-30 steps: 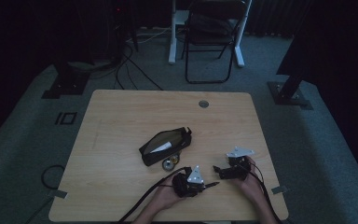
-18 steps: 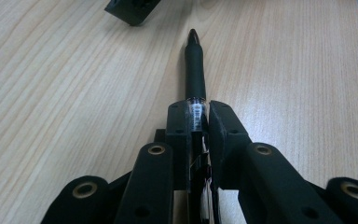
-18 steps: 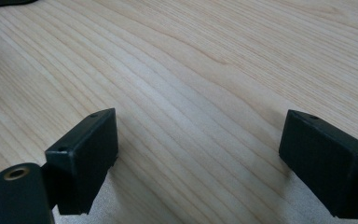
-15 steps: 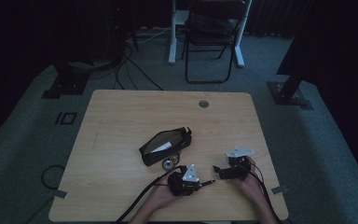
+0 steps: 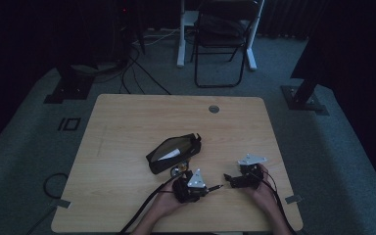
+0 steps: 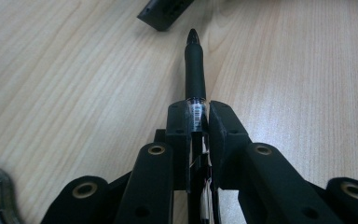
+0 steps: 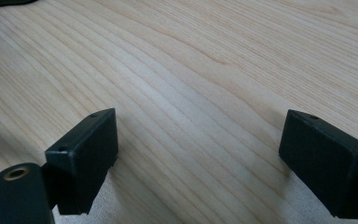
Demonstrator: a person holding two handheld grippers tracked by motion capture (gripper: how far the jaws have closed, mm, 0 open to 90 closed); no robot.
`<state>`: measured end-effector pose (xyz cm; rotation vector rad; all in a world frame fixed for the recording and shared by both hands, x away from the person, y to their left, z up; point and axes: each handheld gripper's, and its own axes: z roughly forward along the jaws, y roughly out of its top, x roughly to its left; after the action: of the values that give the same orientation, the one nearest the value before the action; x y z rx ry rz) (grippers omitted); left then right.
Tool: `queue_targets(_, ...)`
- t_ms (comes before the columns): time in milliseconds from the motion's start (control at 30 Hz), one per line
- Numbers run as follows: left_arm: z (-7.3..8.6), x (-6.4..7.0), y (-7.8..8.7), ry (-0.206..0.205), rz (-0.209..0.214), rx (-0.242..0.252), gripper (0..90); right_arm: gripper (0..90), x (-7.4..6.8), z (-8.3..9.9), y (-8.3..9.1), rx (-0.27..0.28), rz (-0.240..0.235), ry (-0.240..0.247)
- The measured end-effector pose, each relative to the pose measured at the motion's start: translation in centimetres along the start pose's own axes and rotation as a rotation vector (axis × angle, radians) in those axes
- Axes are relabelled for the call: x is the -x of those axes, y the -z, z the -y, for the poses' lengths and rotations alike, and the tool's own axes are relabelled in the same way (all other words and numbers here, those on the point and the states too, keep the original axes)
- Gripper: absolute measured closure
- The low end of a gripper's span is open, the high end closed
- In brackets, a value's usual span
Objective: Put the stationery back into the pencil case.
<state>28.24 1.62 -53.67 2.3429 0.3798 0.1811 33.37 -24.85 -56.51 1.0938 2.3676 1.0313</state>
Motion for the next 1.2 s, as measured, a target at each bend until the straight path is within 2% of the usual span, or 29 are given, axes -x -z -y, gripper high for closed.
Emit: queue_targets(1200,-1.0,-1.8,3.2,-0.015,-0.058,0.032,79.4,11.5,0.0,0.0,0.0,0.001,0.0,-0.002)
